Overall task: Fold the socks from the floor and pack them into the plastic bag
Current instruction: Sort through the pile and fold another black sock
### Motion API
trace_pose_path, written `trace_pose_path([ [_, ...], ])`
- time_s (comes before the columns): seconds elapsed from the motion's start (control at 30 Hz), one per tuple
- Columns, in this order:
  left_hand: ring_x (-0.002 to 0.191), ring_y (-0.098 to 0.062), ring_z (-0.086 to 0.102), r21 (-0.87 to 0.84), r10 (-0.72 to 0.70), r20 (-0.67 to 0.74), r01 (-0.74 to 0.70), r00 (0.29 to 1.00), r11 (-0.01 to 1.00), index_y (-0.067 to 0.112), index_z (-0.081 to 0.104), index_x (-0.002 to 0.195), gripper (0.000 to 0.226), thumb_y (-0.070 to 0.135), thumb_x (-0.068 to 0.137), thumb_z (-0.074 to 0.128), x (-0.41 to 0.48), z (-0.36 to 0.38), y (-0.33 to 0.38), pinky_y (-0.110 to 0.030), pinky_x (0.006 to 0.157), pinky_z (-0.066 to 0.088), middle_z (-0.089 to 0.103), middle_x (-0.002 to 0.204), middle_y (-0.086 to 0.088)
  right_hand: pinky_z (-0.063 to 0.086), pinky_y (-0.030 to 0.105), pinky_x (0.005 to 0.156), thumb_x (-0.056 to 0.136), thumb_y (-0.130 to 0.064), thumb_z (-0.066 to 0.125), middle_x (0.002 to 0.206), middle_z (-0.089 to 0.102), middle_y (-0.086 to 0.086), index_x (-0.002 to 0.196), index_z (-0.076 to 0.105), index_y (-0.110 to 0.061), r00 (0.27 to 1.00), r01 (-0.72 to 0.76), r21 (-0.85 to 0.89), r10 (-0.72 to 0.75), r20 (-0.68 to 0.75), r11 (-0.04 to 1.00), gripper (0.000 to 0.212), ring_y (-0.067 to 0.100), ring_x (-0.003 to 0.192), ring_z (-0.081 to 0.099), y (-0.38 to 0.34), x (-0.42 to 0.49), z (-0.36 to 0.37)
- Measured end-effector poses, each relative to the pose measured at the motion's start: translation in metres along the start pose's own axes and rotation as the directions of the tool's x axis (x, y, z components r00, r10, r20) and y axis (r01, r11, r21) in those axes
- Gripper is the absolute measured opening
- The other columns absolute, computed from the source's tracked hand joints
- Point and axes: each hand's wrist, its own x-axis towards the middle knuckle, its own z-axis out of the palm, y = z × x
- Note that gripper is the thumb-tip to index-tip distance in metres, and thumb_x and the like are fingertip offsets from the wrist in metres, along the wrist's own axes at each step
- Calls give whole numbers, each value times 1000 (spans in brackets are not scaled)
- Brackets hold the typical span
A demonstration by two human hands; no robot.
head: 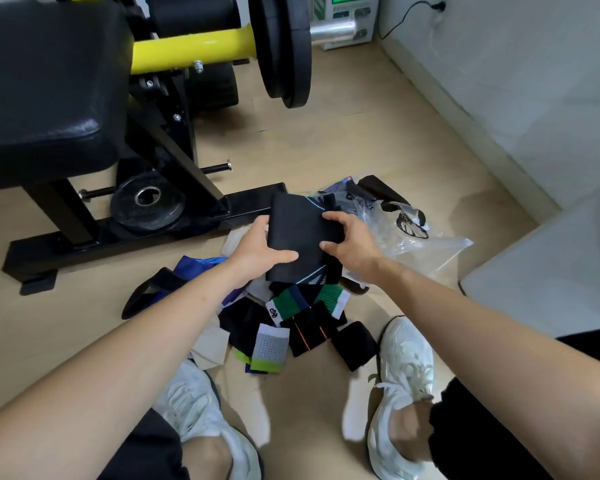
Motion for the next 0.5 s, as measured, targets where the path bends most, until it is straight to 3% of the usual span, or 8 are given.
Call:
trace_pose_path([
  [0.13,106,-18,62,299,113,-66,-88,991,950,21,44,131,72,20,73,88,-4,-8,33,-37,88,54,62,113,6,41,29,109,81,-12,79,133,47,3,146,46,-19,993,100,-199,-85,83,975,73,19,126,50,-35,-7,-23],
  [0.23,109,-26,61,456,187,-71,-134,980,880,19,39,137,80,26,73,87,-13,-12,52,-43,89,53,62,121,-2,35,18,100,79,-14,81,129,44,0,149,41,-19,978,191,-321,-153,139,928,81,18,125,47,-56,-19,-36],
  [0.37,109,-25,59,484,293,-141,-193,945,854,20,38,140,81,25,74,85,-32,-7,52,-36,82,47,61,124,-2,39,23,103,75,-12,83,123,46,-2,148,42,-20,975,220,-278,-212,58,935,83,17,123,49,-62,-34,-38],
  [0.5,108,-27,60,470,292,-218,-162,931,867,21,41,139,73,21,76,80,-34,2,51,-39,82,49,61,122,-2,34,13,95,76,-11,81,120,46,-4,146,44,-21,971,236,-219,-240,11,947,80,10,114,46,-59,-46,-20],
])
